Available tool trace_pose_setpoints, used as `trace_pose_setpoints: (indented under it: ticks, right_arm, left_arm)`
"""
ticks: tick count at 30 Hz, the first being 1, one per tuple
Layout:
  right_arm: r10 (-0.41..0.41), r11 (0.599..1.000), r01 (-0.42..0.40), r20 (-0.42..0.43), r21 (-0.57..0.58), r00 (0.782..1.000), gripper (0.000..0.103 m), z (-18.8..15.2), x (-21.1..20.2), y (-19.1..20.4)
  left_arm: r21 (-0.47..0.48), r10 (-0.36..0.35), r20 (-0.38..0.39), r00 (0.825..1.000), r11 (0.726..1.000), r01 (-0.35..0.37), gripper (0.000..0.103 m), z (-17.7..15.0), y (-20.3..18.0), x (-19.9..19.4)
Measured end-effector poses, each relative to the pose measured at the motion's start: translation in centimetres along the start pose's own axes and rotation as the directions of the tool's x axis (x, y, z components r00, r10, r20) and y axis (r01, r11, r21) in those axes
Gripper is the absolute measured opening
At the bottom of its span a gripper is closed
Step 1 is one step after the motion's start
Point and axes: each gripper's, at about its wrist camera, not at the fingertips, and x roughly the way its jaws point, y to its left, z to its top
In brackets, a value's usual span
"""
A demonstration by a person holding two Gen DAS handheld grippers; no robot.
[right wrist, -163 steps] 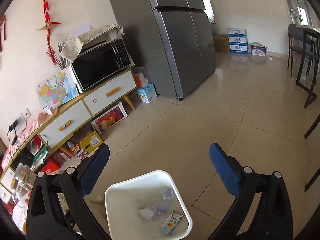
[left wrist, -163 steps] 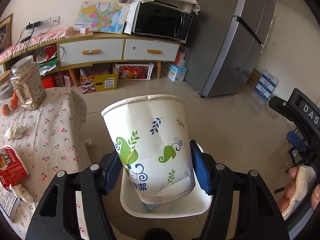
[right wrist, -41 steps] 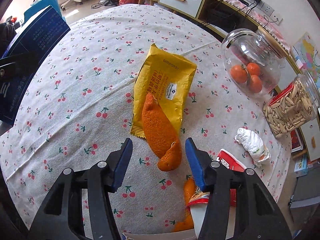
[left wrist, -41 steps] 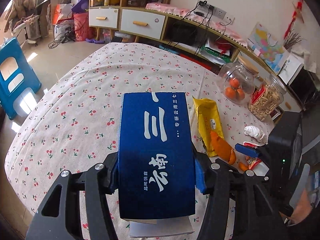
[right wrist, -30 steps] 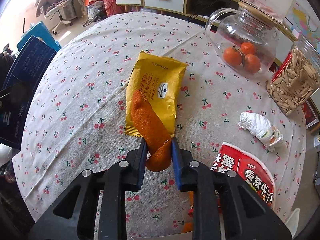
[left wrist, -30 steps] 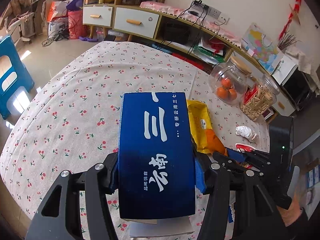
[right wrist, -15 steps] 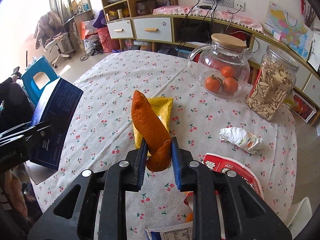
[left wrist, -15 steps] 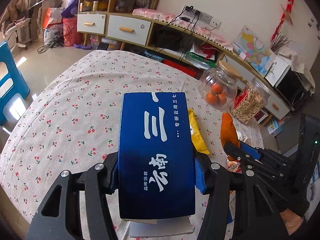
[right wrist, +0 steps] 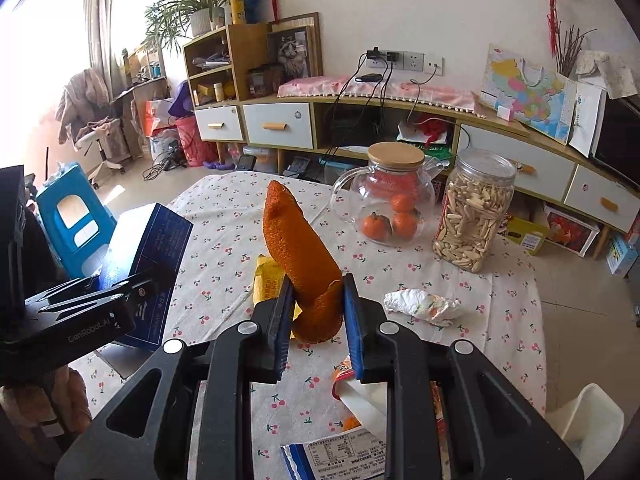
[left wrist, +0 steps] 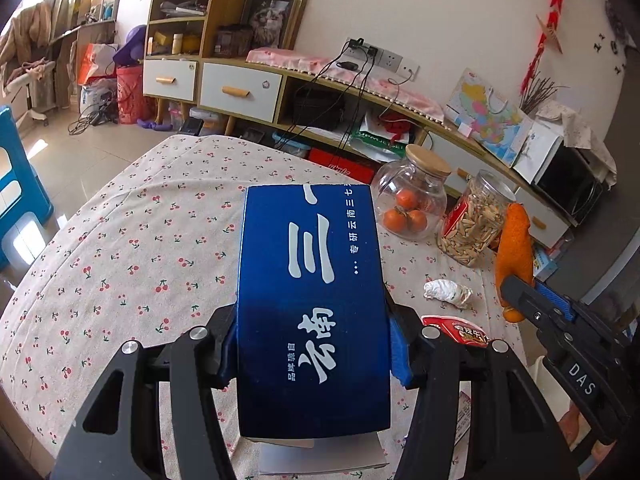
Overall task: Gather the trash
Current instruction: 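Lift the box and orange peel and carry them toward the white bin, then open both grippers over the white bin, dropping the peel and box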
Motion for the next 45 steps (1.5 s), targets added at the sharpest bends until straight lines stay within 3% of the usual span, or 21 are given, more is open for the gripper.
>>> trace_pose_setpoints:
  ticks: [5, 13, 18, 25, 31, 35, 43, 45]
  right_arm:
    - [-0.054, 0.998, 0.052, 0.03, 0.044, 0.998, 0.022, -1.1, -1.6, -1.2]
    - [-0.142, 0.983, 0.137, 0.04, 0.125, 0.989, 0.022, -2.8, -3.9, -4.8]
    - [-0.212, 0.965, 0.199, 0.06, 0.169, 0.975, 0.022, -3.9, -5.8, -7.4]
    - [-0.313, 0.925, 0.289, 0.063, 0.247, 0.948, 0.023, -5.7, -8.4, -12.1]
    - [-0.405, 0.865, 0.373, 0.028, 0.337, 0.914, 0.023, -7.7, -10.9, -16.9]
    - [-0.483, 0.811, 0.446, 0.002, 0.378, 0.876, 0.023, -9.2, -12.4, -19.9]
    - [-0.564, 0.677, 0.556, -0.145, 0.483, 0.813, 0.025, -13.3, -15.0, -26.5]
    - [-0.582, 0.631, 0.575, -0.173, 0.52, 0.795, 0.031, -14.3, -16.0, -27.9]
  left_arm:
    - [0.012, -0.022, 0.044, 0.999, 1.0, 0.022, 0.056, -0.4, -1.9, -0.9]
    - [0.114, -0.034, 0.124, 0.992, 0.993, 0.019, 0.056, -1.3, -6.7, -2.5]
    - [0.11, -0.076, 0.114, 0.991, 0.992, 0.064, 0.056, -2.4, -9.2, -2.6]
    - [0.175, -0.138, 0.089, 0.986, 0.977, 0.121, 0.056, -3.5, -14.4, -2.4]
    - [0.227, -0.188, 0.057, 0.981, 0.959, 0.17, 0.056, -4.7, -19.0, -2.0]
    - [0.27, -0.221, 0.021, 0.975, 0.94, 0.208, 0.056, -6.0, -22.4, -1.4]
    - [0.352, -0.28, -0.061, 0.958, 0.892, 0.283, 0.056, -9.0, -29.5, 0.1]
    - [0.371, -0.295, -0.082, 0.952, 0.878, 0.304, 0.056, -9.7, -31.4, 0.4]
